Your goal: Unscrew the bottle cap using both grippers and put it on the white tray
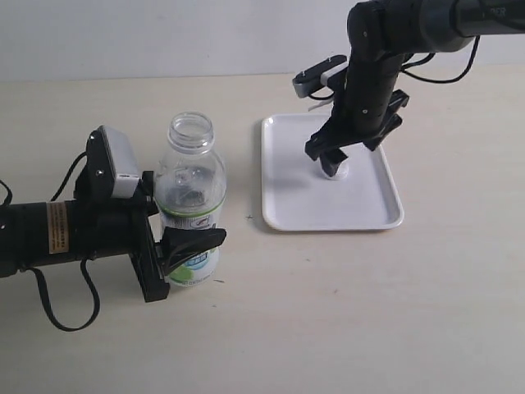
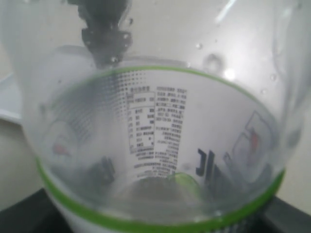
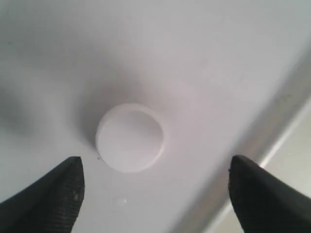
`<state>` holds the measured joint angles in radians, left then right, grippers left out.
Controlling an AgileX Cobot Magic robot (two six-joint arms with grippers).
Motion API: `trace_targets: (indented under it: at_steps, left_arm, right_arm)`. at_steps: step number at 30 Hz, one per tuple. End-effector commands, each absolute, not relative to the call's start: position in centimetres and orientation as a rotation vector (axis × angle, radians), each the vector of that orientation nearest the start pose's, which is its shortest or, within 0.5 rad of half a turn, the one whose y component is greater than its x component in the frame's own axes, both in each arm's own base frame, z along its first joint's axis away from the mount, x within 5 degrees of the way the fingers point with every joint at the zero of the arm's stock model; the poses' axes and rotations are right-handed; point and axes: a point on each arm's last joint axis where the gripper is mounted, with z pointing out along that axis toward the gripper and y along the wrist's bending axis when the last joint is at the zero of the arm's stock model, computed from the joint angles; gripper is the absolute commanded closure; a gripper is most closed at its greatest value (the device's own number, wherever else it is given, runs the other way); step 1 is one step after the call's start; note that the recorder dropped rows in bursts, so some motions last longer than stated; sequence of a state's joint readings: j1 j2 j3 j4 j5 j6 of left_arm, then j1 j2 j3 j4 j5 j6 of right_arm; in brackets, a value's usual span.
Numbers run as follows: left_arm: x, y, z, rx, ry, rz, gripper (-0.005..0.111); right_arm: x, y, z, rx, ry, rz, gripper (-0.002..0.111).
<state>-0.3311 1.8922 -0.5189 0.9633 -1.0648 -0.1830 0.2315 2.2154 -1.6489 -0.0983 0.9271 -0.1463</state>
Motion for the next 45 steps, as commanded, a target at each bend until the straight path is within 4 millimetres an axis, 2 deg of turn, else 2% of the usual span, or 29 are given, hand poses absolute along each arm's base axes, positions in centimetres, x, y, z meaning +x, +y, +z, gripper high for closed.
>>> trace_targets:
  at_steps: [1, 8, 13, 25, 40, 45]
  left_arm:
    - [23.7, -15.1, 11.5, 1.15, 1.614, -0.747, 0.107]
    - [23.7, -15.0, 11.3, 1.157, 1.631, -0.735, 0.104]
    - [23.8, -15.0, 11.3, 1.153, 1.629, -0.726, 0.08]
    - [23.8, -14.9, 11.2, 1.164, 1.642, -0.708, 0.04]
    - [23.9, -14.6, 11.3, 1.188, 1.689, -0.66, 0.021]
    - [23.7, -14.1, 12.3, 1.204, 1.775, -0.601, 0.02]
  right_arm:
    - [43.5, 8.7, 18.0, -0.65, 2.82, -0.206, 0.033]
    - [42.6, 8.5, 22.9, -0.587, 2.709, -0.185, 0.033]
    - [42.1, 8.6, 24.6, -0.563, 2.687, -0.156, 0.033]
    - [41.6, 8.6, 25.1, -0.552, 2.707, -0.13, 0.033]
    - [41.4, 8.6, 25.2, -0.587, 2.717, -0.123, 0.033]
    - [41.1, 8.6, 26.0, -0.58, 2.696, -0.119, 0.033]
